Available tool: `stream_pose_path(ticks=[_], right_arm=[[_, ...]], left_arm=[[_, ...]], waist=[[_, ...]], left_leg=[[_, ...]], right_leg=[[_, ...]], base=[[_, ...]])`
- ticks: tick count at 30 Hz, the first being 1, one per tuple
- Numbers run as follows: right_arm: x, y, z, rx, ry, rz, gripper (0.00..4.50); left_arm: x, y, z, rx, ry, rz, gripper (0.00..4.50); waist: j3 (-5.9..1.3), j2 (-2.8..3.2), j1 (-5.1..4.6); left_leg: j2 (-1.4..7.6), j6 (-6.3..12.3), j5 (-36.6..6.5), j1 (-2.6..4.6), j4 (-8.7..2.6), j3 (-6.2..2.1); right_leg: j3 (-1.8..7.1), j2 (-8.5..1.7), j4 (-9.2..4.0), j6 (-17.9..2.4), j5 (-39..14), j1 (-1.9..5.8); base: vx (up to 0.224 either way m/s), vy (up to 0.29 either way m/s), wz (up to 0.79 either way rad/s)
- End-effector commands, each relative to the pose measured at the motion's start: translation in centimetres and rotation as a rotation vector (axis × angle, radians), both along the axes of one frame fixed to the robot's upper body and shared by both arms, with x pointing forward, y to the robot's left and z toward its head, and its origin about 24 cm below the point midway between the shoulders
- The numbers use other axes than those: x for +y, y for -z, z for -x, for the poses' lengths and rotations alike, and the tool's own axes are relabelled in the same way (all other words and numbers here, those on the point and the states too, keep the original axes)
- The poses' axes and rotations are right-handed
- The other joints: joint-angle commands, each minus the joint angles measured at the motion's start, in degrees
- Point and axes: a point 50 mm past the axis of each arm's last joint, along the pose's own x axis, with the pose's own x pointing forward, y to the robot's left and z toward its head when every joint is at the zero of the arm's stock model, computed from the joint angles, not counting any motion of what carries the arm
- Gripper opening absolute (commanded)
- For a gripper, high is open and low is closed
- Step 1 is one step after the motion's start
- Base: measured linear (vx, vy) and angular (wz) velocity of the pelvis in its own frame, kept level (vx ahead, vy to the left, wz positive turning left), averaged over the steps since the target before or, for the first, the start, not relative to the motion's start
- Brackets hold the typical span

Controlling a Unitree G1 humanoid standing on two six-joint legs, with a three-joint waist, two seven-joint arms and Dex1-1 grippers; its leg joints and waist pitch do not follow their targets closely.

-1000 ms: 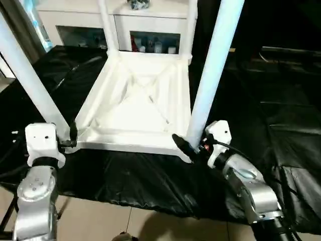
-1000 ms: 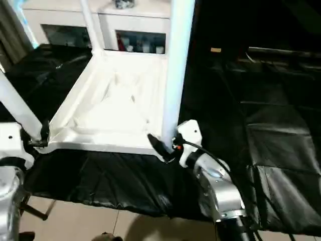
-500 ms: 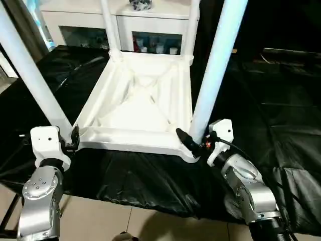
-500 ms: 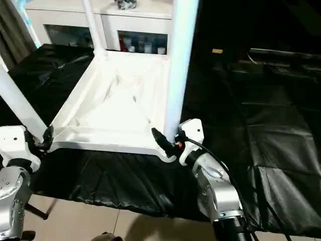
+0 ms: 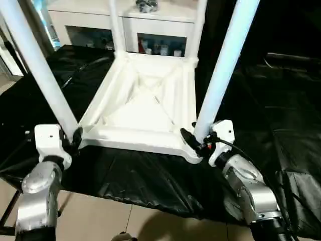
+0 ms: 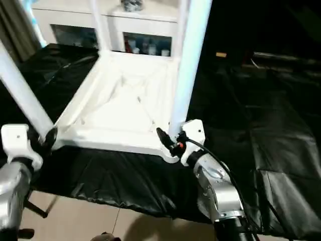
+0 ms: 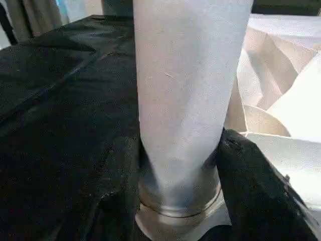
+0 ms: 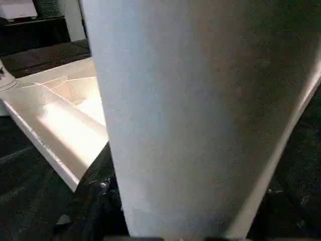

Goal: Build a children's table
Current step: Flip table

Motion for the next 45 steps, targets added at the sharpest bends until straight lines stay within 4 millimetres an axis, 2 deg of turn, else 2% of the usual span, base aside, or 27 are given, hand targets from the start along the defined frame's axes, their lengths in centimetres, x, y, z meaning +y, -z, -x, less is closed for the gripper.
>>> stream_pose_path(ticks=[1, 2, 3, 5, 8, 9, 10, 11, 12, 14, 16, 17, 18, 19, 20, 21, 22, 25, 27, 28, 29, 32, 34, 39, 42, 43, 45], right_arm=[[0.2, 0.5, 0.2, 0.029, -0.025, 0.006, 1.93], [0.2, 0.5, 0.2, 0.029, -0.025, 0.006, 1.93], [0.2, 0.5, 0.2, 0.031, -0.030, 0.008, 1.92], [0.4, 0.6, 0.3, 0.029, -0.043, 0.016, 1.91], [0.3, 0.6, 0.3, 0.029, -0.037, 0.014, 1.91], [0.2, 0.6, 0.3, 0.029, -0.025, 0.012, 1.91], [0.1, 0.6, 0.3, 0.028, -0.014, 0.011, 1.91], [0.0, 0.6, 0.3, 0.026, -0.004, 0.012, 1.91], [-0.4, 0.6, 0.5, 0.023, 0.012, 0.010, 1.91], [-1.1, 0.5, 1.0, 0.019, 0.046, 0.006, 1.91], [-1.7, 0.6, 1.5, 0.021, 0.073, 0.009, 1.91], [-1.7, 0.6, 1.5, 0.021, 0.073, 0.009, 1.91], [-2.8, 0.7, 2.4, 0.026, 0.108, 0.020, 1.91], [-2.9, 0.7, 2.5, 0.026, 0.113, 0.022, 1.91], [-3.2, 0.7, 2.7, 0.027, 0.122, 0.025, 1.91], [-3.7, 0.7, 2.9, 0.027, 0.139, 0.029, 1.90], [-4.2, 0.7, 3.2, 0.028, 0.155, 0.034, 1.90], [-5.3, 0.6, 3.6, 0.028, 0.188, 0.057, 1.89], [-6.3, 0.7, 3.2, 0.029, 0.210, 0.091, 1.89], [-6.3, 0.7, 3.2, 0.029, 0.210, 0.091, 1.89], [-6.6, 0.8, 3.0, 0.027, 0.214, 0.110, 1.89], [-7.0, 0.7, 2.5, 0.030, 0.223, 0.151, 1.89], [-7.2, 0.6, 2.3, 0.031, 0.222, 0.154, 1.89], [-7.7, 0.3, 2.0, 0.022, 0.230, 0.163, 1.89], [-7.9, 0.3, 2.1, 0.021, 0.233, 0.163, 1.89], [-8.0, 0.2, 2.1, 0.022, 0.235, 0.161, 1.89], [-8.1, 0.3, 2.2, 0.024, 0.237, 0.164, 1.89]], left_arm=[[-1.5, 0.2, -0.7, -0.011, 0.087, 0.086, 2.08], [-1.5, 0.2, -0.7, -0.012, 0.089, 0.088, 2.08], [-1.7, 0.2, -0.9, -0.013, 0.110, 0.087, 2.08], [-2.1, 0.4, -1.1, -0.001, 0.142, 0.083, 2.07], [-2.6, 0.6, -1.2, -0.006, 0.168, 0.088, 2.07], [-3.1, 0.5, -1.2, -0.011, 0.192, 0.084, 2.07], [-3.6, 0.6, -1.2, -0.016, 0.221, 0.086, 2.07], [-4.0, 0.6, -1.2, -0.017, 0.242, 0.087, 2.07], [-4.6, 0.6, -1.2, -0.020, 0.270, 0.089, 2.07], [-5.9, 0.6, -1.1, -0.026, 0.315, 0.097, 2.07], [-7.1, 0.6, -1.0, -0.031, 0.354, 0.106, 2.07], [-7.1, 0.6, -1.0, -0.031, 0.354, 0.106, 2.07], [-8.6, 0.6, -0.5, -0.035, 0.403, 0.120, 2.07], [-8.7, 0.5, -0.4, -0.036, 0.409, 0.122, 2.07], [-9.1, 0.5, -0.3, -0.038, 0.421, 0.126, 2.07], [-9.5, 0.5, 0.0, -0.038, 0.436, 0.129, 2.07], [-9.9, 0.4, 0.2, -0.044, 0.448, 0.124, 2.07], [-10.7, 0.3, 0.7, -0.054, 0.458, 0.118, 2.07], [-11.3, 0.0, 1.0, -0.069, 0.452, 0.121, 2.07], [-11.3, 0.0, 1.0, -0.069, 0.452, 0.121, 2.07], [-11.4, -0.1, 1.0, -0.073, 0.446, 0.121, 2.63], [-11.6, 0.0, 0.9, -0.068, 0.451, 0.135, 2.77], [-11.6, 0.1, 0.7, -0.056, 0.458, 0.139, 3.14], [-10.7, -0.2, -0.9, -0.054, 0.391, 0.139, 3.22], [-10.6, -0.2, -1.2, -0.056, 0.385, 0.137, 3.22], [-10.6, -0.2, -1.4, -0.055, 0.384, 0.148, 3.22], [-10.6, -0.2, -1.6, -0.049, 0.376, 0.149, 3.22]], waist=[[-2.37, 0.24, -0.62], [-2.40, 0.26, -0.59], [-2.42, -0.13, -0.64], [-2.44, 0.24, -0.52], [-2.49, -0.12, -0.46], [-2.46, 0.23, -0.41], [-2.45, 0.13, -0.47], [-2.42, 0.59, -0.48], [-2.41, 0.41, -0.47], [-2.33, 0.79, -0.09], [-2.45, 1.68, 0.24], [-2.49, 1.30, 0.15], [-2.55, 1.62, 0.26], [-2.52, 1.77, 0.43], [-2.56, 1.34, 0.49], [-2.41, 1.42, 0.51], [-2.33, 1.82, 0.48], [-2.17, 1.66, 0.17], [-2.11, 2.12, -0.32], [-2.03, 1.97, -0.77], [-2.08, 1.98, -0.82], [-2.17, 2.08, -1.33], [-2.15, 1.87, -1.68], [-2.33, 1.98, -1.89], [-2.43, 2.01, -1.94], [-2.43, 1.74, -1.97], [-2.39, 1.86, -1.86]], left_leg=[[2.33, -3.20, -19.76, 1.69, -5.39, -1.60], [2.29, -3.21, -19.74, 1.74, -5.33, -1.56], [2.28, -2.96, -19.53, 1.67, -5.30, -1.49], [2.30, -2.83, -19.10, 1.67, -5.27, -1.48], [2.28, -2.66, -18.63, 1.57, -5.26, -1.48], [2.36, -2.67, -18.74, 1.58, -5.32, -1.55], [2.37, -2.70, -18.91, 1.60, -5.30, -1.49], [2.38, -3.00, -19.55, 1.71, -5.34, -1.51], [2.40, -3.07, -19.83, 1.76, -5.33, -1.48], [2.60, -3.68, -21.53, 2.29, -5.36, -1.36], [2.56, -3.98, -21.27, 2.18, -5.35, -1.50], [2.59, -3.90, -20.67, 2.02, -5.39, -1.47], [2.45, -3.63, -19.65, 1.75, -5.30, -1.55], [2.62, -3.48, -19.27, 1.79, -5.24, -1.47], [2.53, -2.94, -18.61, 1.60, -5.20, -1.45], [2.42, -2.52, -18.77, 1.44, -5.25, -1.39], [2.35, -2.56, -19.45, 1.45, -5.28, -1.41], [2.44, -2.62, -21.57, 1.42, -5.45, -1.56], [2.36, -2.80, -21.98, 1.37, -5.50, -1.68], [2.37, -2.75, -22.10, 1.26, -5.51, -1.69], [2.38, -2.76, -22.16, 1.37, -5.46, -1.68], [2.21, -2.59, -21.14, 1.28, -5.34, -1.64], [2.19, -2.18, -21.06, 1.21, -5.28, -1.56], [2.13, -1.76, -19.14, 1.30, -5.10, -1.50], [2.15, -1.41, -17.90, 1.18, -5.00, -1.44], [2.15, -1.19, -17.58, 1.14, -4.96, -1.39], [2.13, -0.86, -17.47, 1.20, -4.93, -1.32]], right_leg=[[2.06, -2.49, -4.56, -6.77, -12.06, 0.66], [2.07, -2.48, -4.49, -6.95, -11.67, 0.61], [2.08, -2.46, -4.49, -7.19, -11.04, 0.67], [2.10, -2.52, -4.42, -7.37, -10.18, 0.70], [2.08, -2.59, -4.39, -7.34, -9.99, 0.85], [2.07, -2.63, -4.33, -7.53, -9.93, 0.81], [2.07, -2.59, -4.39, -7.56, -9.92, 0.78], [2.09, -2.53, -4.49, -7.63, -10.00, 0.66], [2.09, -2.54, -4.56, -7.64, -10.11, 0.64], [2.26, -2.42, -4.80, -7.67, -10.20, 0.32], [2.26, -2.36, -4.40, -7.97, -8.22, 0.52], [2.21, -2.31, -4.49, -7.90, -7.19, 0.76], [2.16, -2.36, -4.20, -7.99, -5.78, 0.97], [2.19, -2.41, -4.33, -7.86, -4.89, 0.98], [2.13, -2.39, -4.30, -7.81, -4.37, 1.32], [2.13, -2.45, -4.51, -7.60, -5.87, 1.27], [2.14, -2.49, -4.66, -7.40, -7.48, 1.21], [2.11, -2.55, -5.28, -6.28, -12.76, 1.19], [2.06, -2.47, -5.42, -6.07, -14.47, 1.08], [2.01, -2.41, -5.55, -6.13, -14.68, 1.08], [1.99, -2.36, -5.57, -6.10, -14.77, 1.04], [1.93, -2.26, -5.40, -6.71, -13.39, 1.09], [1.93, -2.22, -5.47, -6.92, -13.11, 1.11], [1.90, -2.20, -5.20, -7.45, -10.91, 1.20], [1.85, -2.16, -5.01, -7.89, -8.63, 1.37], [1.85, -2.17, -5.00, -8.06, -8.24, 1.41], [1.86, -2.23, -5.01, -8.40, -8.74, 1.38]], base=[[0.000, 0.000, 0.00], [0.000, 0.000, 0.00], [0.000, 0.000, 0.00], [0.000, 0.000, 0.00], [0.000, 0.000, 0.00], [0.000, 0.000, 0.00], [0.000, 0.000, 0.00], [0.000, 0.000, 0.00], [0.000, 0.000, 0.00], [0.000, 0.000, 0.00], [0.000, 0.000, 0.00], [0.000, 0.000, 0.00], [0.000, 0.000, 0.00], [0.000, 0.000, 0.00], [0.000, 0.000, 0.00], [0.000, 0.000, 0.00], [0.000, 0.000, 0.00], [0.000, 0.000, 0.00], [0.000, 0.000, 0.00], [0.000, 0.000, 0.00], [0.000, 0.000, 0.00], [0.000, 0.000, 0.00], [0.000, 0.000, 0.00], [0.000, 0.000, 0.00], [0.000, 0.000, 0.00], [0.000, 0.000, 0.00], [0.000, 0.000, 0.00]])
